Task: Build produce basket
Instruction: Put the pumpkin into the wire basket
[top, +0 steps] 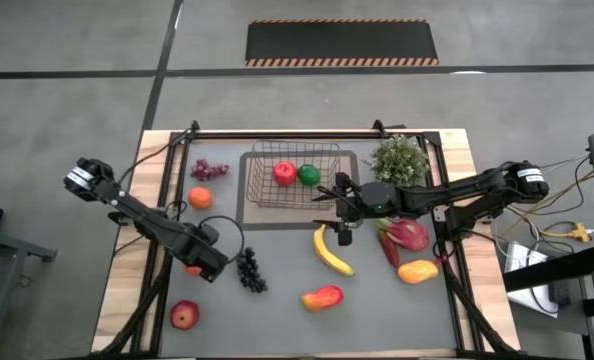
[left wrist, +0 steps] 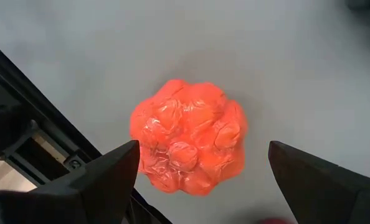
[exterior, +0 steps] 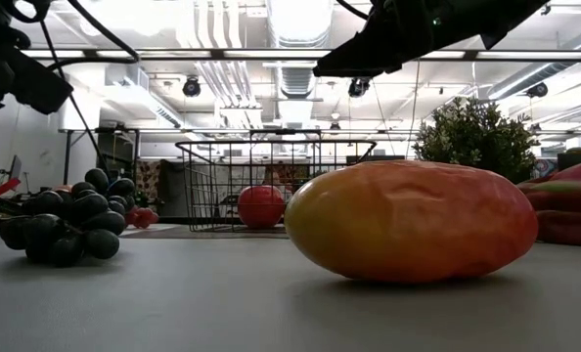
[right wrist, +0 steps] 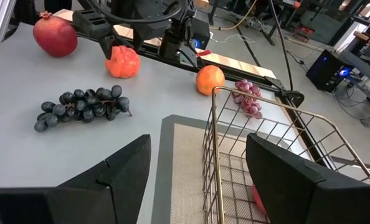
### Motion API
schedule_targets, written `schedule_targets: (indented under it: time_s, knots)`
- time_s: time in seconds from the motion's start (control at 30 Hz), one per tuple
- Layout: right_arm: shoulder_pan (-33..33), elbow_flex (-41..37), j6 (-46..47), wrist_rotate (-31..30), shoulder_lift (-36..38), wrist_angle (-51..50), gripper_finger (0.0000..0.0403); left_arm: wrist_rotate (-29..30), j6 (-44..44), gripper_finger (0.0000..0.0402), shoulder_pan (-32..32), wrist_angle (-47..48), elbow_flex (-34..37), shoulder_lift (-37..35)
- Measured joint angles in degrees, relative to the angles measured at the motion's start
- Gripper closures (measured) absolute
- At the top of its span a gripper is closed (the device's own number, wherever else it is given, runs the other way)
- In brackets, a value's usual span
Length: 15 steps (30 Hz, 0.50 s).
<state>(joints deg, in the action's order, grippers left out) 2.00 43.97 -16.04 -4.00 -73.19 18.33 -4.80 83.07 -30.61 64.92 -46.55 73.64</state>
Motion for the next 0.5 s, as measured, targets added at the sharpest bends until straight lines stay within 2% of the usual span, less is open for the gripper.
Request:
schedule_targets:
  time_s: [0.5]
  knots:
    - [0.0, -0.1, 0.0, 0.0, 0.0, 0.0, 0.0156, -1.9, -1.4, 0.0065, -0.2, -1.4, 0.8, -1.9]
